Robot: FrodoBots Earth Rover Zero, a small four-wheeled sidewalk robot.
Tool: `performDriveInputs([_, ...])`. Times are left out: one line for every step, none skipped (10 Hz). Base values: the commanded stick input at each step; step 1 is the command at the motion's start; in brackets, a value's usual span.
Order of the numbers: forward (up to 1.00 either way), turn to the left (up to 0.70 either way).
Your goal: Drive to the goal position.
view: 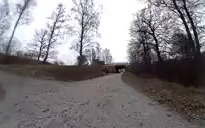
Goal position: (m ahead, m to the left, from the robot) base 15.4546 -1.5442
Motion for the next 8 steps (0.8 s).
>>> performDriveInputs([0.70,0.02])
performDriveInputs([0.70,0.10])
performDriveInputs([0.70,0.15])
performDriveInputs([0.70,0.17])
performDriveInputs([0.70,0.02])
performDriveInputs([0.70,0.00])
performDriveInputs([0.70,0.00])
performDriveInputs([0.70,0.00])
